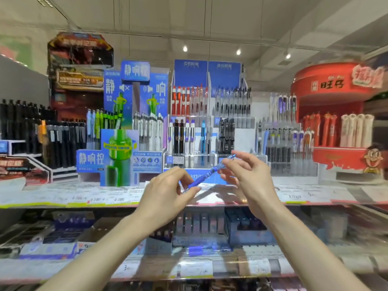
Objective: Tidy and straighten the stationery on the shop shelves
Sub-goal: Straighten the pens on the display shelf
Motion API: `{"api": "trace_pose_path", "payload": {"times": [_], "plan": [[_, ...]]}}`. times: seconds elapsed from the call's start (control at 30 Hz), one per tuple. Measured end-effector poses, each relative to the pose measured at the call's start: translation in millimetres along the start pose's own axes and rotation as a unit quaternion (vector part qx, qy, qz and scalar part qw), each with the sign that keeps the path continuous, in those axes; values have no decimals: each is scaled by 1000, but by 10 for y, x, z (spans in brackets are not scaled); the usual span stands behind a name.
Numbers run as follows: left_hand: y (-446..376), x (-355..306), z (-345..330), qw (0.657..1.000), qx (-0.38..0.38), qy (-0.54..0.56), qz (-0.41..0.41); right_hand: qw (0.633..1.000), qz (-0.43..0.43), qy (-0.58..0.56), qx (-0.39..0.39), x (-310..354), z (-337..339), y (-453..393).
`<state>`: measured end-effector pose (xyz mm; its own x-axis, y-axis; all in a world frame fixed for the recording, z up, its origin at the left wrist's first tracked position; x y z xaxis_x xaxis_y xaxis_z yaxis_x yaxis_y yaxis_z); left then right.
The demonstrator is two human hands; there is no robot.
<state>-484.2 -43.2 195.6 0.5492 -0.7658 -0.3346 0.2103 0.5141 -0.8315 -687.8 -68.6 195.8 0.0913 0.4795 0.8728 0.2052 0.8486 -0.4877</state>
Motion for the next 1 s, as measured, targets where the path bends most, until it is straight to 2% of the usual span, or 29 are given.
{"api": "trace_pose_path", "payload": {"times": [0.1, 0.2, 0.33, 0.53, 0.77, 1.0], "plan": [[-65, -37, -138, 1000, 6, -4, -4, 999, -18, -36, -5, -70, 44, -70], [-176, -101, -292, 1000, 15, -9, -15, 999, 5, -31, -13, 23, 198, -151], [-399, -207, -479, 998, 8, -28, -47, 995, 77, 54, -26, 333, 480, -368], [-733, -239, -655, 990, -38, -119, -66, 969, 173, 173, -44, 819, 700, -719], [-770, -84, -751, 991, -15, -128, -33, 925, 207, 314, -58, 977, 593, -1051], [-761, -31, -734, 994, -29, -99, -34, 897, 217, 382, -45, 1016, 344, -1125]]}}
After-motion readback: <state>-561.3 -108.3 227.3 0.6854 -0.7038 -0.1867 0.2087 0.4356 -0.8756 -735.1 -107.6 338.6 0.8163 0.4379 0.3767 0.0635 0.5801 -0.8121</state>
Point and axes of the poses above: each hand's wrist, its own y-axis away from the middle knuckle, its own z-axis out of the back of the hand, x = y × z, the point moved 9 cm from there along -y, towards the middle knuckle, and after that the axes turned 14 degrees about y, right-handed, at the moved point
